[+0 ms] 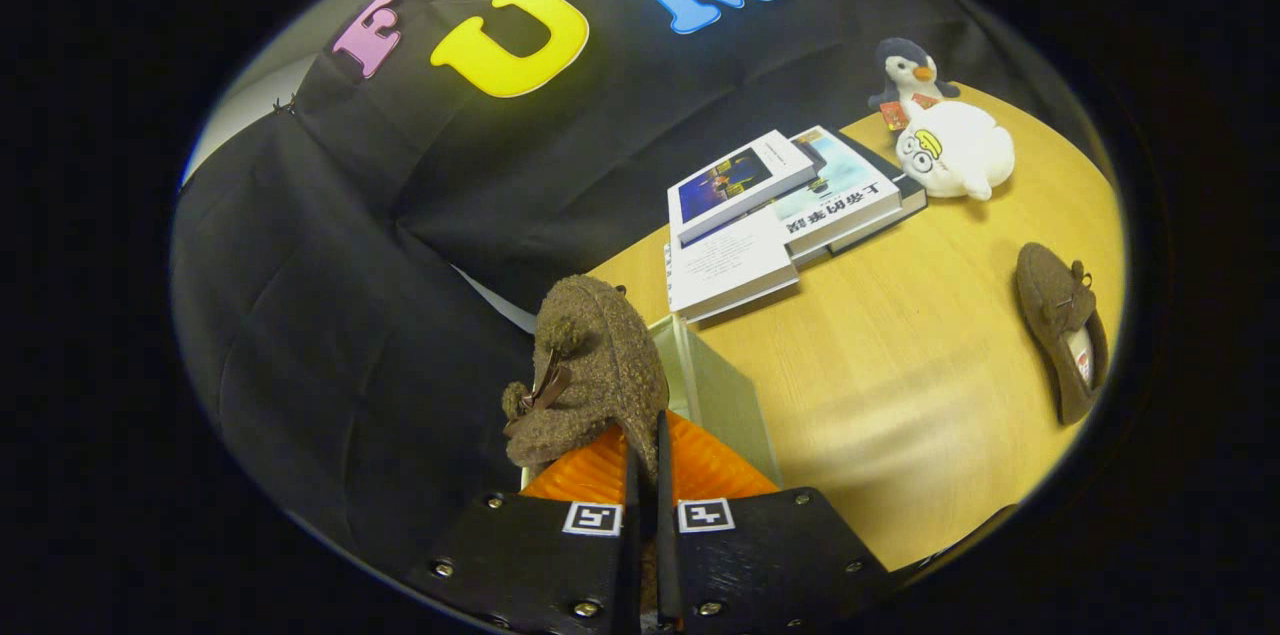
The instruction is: Open the storage box then place both shoes into the box .Put the left shoe in first, then the right shoe, with the right side of both shoes facing outward in a uniform manner.
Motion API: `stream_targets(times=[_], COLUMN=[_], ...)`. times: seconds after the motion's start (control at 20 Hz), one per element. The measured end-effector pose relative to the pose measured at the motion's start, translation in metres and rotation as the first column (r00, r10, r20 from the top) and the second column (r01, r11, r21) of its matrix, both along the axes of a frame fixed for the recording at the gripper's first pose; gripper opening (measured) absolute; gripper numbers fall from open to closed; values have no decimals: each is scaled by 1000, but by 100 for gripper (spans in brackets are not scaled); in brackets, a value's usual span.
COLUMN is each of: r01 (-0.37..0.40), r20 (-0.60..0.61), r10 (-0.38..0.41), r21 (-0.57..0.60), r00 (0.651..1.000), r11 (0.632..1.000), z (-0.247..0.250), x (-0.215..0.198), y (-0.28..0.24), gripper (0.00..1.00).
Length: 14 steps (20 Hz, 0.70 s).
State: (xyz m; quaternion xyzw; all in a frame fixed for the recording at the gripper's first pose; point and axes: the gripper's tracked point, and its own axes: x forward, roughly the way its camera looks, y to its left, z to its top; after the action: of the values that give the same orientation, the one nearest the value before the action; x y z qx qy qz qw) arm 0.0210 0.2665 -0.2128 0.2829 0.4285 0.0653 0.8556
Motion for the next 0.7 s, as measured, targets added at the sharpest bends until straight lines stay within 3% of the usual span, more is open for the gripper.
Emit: stream_targets(times=[0.7], r01=[2], r20=[-220], r10=[0], r21=[7], r00=[975], r11=[1000], z=[-93], x=[-31], y=[83], gripper=[7])
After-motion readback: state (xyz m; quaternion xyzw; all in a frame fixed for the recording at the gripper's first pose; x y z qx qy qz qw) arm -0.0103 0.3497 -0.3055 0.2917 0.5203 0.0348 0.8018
